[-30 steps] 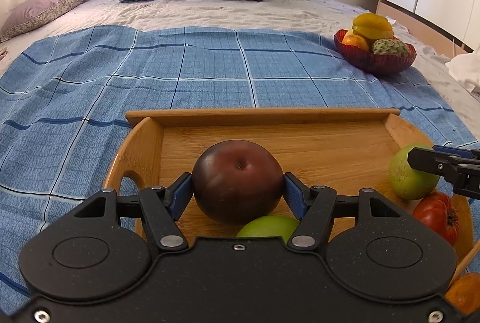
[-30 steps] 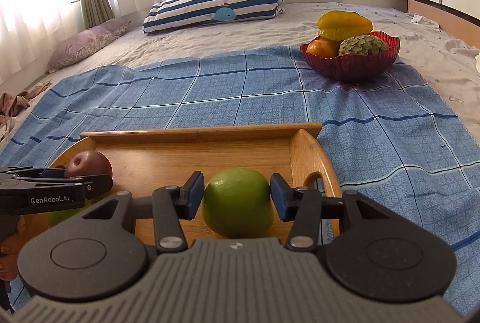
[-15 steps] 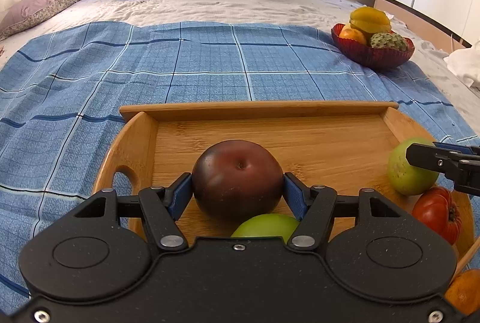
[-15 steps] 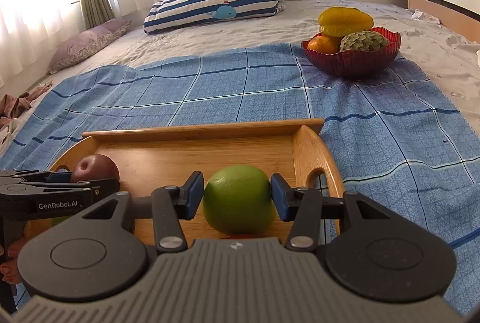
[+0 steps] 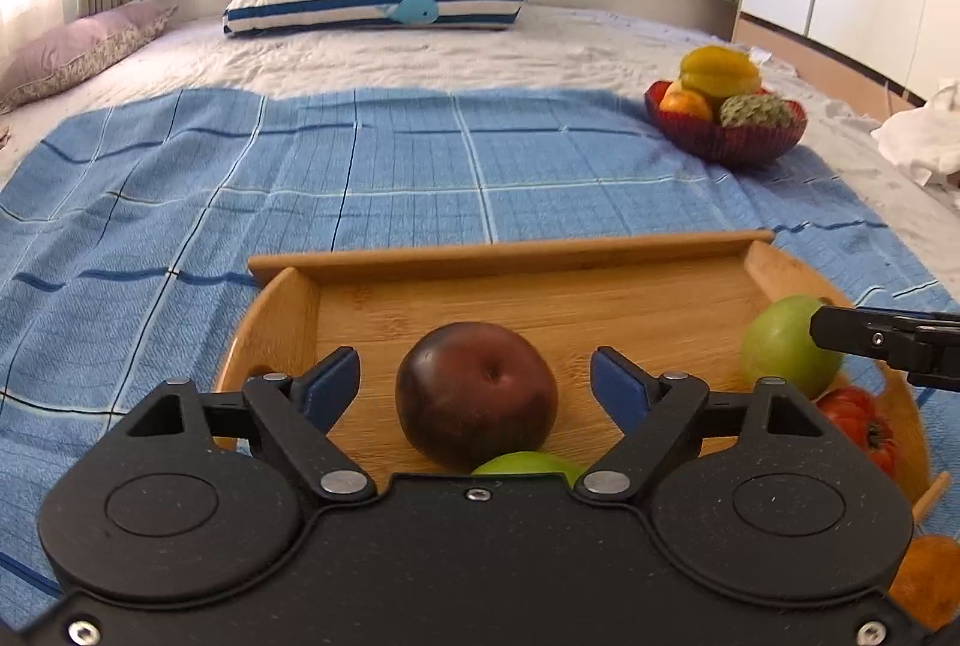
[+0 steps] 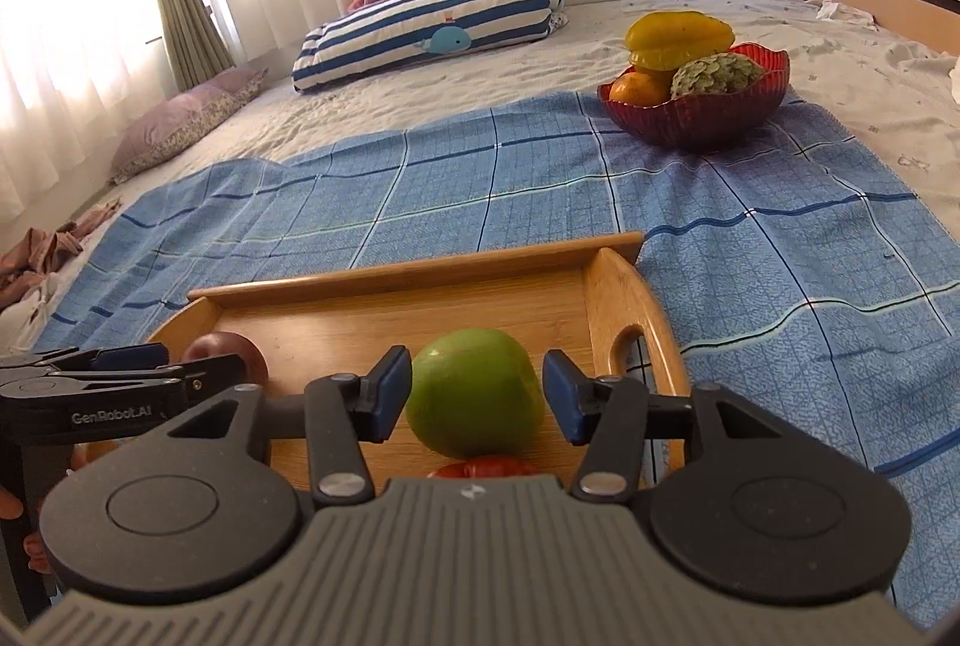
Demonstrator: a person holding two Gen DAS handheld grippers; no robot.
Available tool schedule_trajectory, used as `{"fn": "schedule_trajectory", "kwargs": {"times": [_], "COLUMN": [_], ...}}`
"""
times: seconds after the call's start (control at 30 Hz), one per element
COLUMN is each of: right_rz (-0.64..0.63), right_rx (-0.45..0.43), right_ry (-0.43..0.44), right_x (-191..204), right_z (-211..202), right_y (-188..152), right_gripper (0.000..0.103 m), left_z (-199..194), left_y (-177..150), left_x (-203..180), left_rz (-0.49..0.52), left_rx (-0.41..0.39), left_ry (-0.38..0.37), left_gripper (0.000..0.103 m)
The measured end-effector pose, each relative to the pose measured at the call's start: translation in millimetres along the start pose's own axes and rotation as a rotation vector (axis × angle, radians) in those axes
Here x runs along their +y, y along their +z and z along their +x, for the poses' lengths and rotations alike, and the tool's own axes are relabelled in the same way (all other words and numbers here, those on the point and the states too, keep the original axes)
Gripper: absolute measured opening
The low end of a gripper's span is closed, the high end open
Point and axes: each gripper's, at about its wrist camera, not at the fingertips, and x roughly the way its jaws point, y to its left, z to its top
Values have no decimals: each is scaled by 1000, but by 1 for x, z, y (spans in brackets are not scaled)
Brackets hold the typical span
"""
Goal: Organize fruits
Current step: 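Lower the dark fruit and green apple onto the tray and open both tools, then move the left tool to the dates while the right tool approaches the orange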
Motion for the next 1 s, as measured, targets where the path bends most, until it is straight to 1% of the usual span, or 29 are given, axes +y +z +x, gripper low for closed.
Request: {"fn": "schedule_trajectory", "kwargs": {"times": [0.13,0.27,0.43,0.5,0.63,0.87,1.0], "right_rz": [33,38,3,-8,-26,-78,-74], "right_rx": [-27,-72,-150,-185,-259,-328,-341], "right_ry": [10,6,-9,-13,-26,-65,-92], "right_x": [-5,-4,5,9,19,36,37], "right_z": [-12,-27,-52,-62,-79,-99,-105], "right_y": [-3,-11,-27,-36,-60,-99,-116], "right_gripper": [72,87,96,103,103,103,103], "left_z": [-16,-38,-70,-84,-105,-127,-133], "left_y": [-3,-9,-19,-24,-37,-64,-79], "left_x": [-2,-9,-17,-20,-27,-28,-27], "left_rz": [21,61,84,94,118,82,65], "left_rx": [-25,-61,-109,-132,-172,-168,-155], "left_ry": [9,-5,-42,-59,-59,-62,-47], "left_gripper": [87,92,96,99,100,101,101]}}
